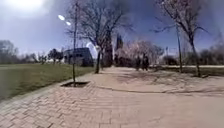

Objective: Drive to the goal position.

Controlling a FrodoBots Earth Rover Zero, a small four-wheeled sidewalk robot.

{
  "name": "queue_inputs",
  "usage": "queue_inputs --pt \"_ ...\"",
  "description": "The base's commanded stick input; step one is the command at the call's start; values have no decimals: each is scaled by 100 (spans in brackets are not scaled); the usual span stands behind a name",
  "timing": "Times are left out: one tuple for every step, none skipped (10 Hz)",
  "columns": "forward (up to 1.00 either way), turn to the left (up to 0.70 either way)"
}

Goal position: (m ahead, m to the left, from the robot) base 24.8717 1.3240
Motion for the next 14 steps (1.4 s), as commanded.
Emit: queue_inputs --pt "91 0" --pt "91 0" --pt "91 -3" --pt "91 -6" --pt "91 -10" --pt "91 -13" --pt "91 -17" --pt "91 -18" --pt "91 -19" --pt "91 -19" --pt "91 -15" --pt "91 -10" --pt "91 -5" --pt "91 0"
